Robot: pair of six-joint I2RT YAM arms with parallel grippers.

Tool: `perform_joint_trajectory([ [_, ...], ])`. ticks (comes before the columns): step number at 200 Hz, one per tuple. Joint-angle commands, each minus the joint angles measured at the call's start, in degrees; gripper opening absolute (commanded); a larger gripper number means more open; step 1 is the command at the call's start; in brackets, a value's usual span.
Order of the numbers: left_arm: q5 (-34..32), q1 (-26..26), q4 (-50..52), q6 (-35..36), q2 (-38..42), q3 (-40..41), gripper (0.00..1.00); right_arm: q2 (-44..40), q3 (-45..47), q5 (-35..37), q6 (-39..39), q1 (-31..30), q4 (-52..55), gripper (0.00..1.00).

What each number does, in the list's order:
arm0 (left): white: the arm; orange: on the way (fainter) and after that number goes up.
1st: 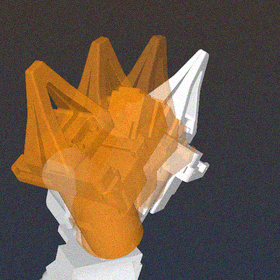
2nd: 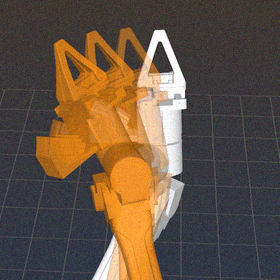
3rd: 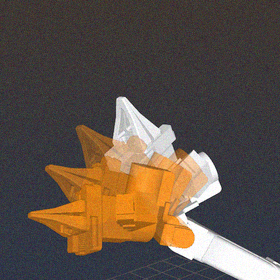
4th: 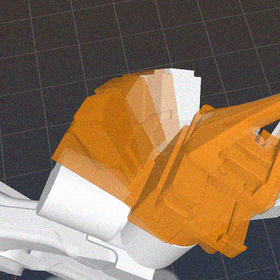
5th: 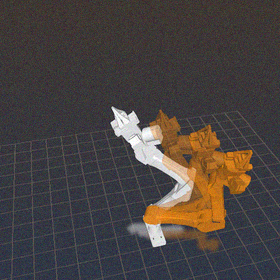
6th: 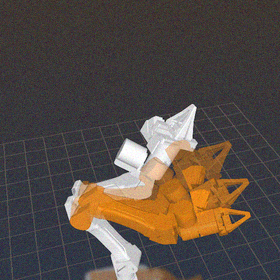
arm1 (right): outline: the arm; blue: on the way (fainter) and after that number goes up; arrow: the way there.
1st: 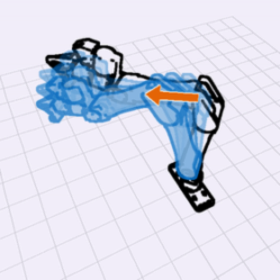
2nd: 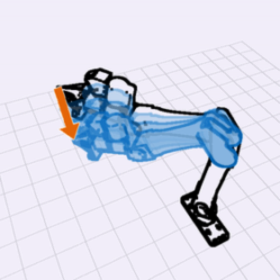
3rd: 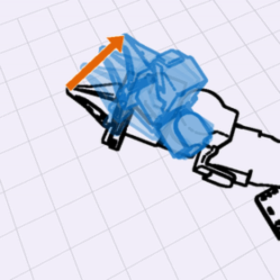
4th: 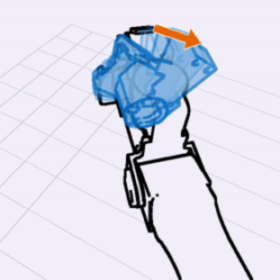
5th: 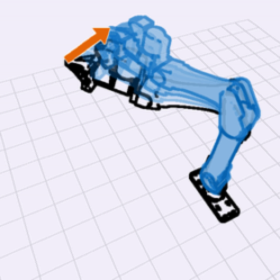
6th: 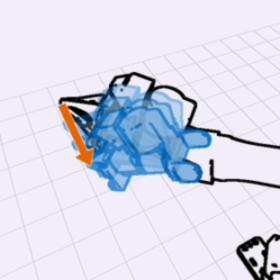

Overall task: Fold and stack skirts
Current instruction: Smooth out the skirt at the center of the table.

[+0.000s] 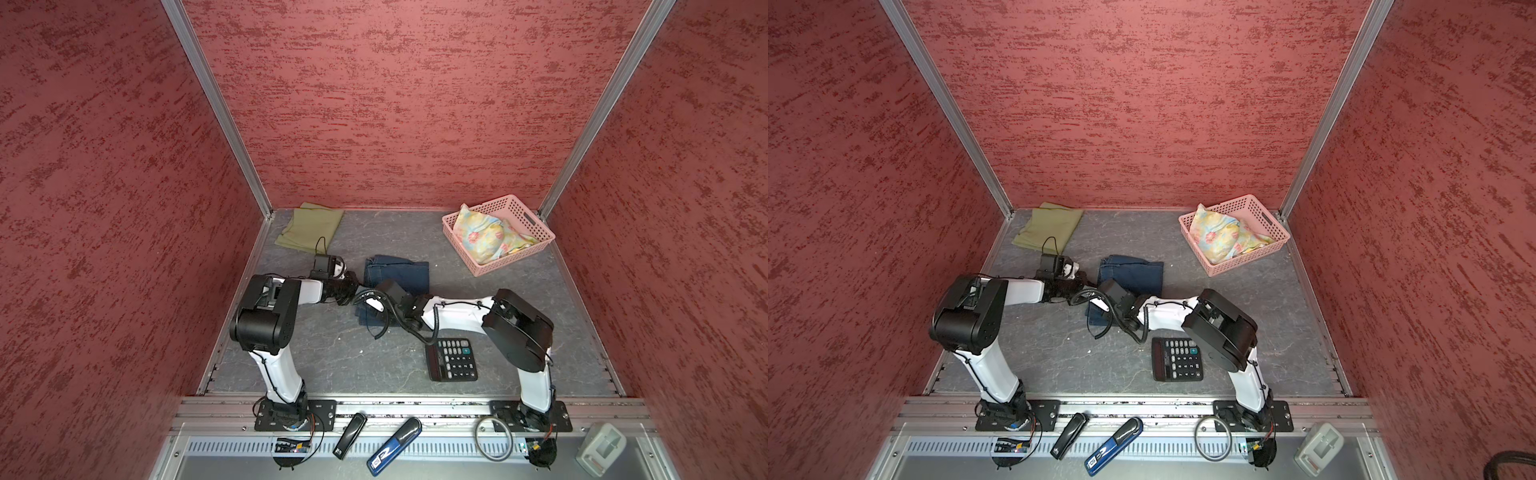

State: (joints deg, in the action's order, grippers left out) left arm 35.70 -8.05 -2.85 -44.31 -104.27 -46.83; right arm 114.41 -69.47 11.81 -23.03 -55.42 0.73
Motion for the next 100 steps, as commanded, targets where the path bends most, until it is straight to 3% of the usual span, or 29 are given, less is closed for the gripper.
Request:
perform_joint_trajectory([
  [1,-1.63,-0.65,3.79,0.37,-2.06,0.68,0.04,0.43,-1.13,-1.19,-0.21,-0.31,-0.49,0.12],
  [14,-1.66,-0.56,3.66,0.46,-2.23,0.58,0.04,-0.62,-0.86,-2.01,0.55,-0.24,-1.00,0.00],
  [100,-0.72,-0.62,2.52,0.02,-2.43,0.46,0.03,-10.77,4.41,-13.75,15.11,2.42,-10.71,0.00],
])
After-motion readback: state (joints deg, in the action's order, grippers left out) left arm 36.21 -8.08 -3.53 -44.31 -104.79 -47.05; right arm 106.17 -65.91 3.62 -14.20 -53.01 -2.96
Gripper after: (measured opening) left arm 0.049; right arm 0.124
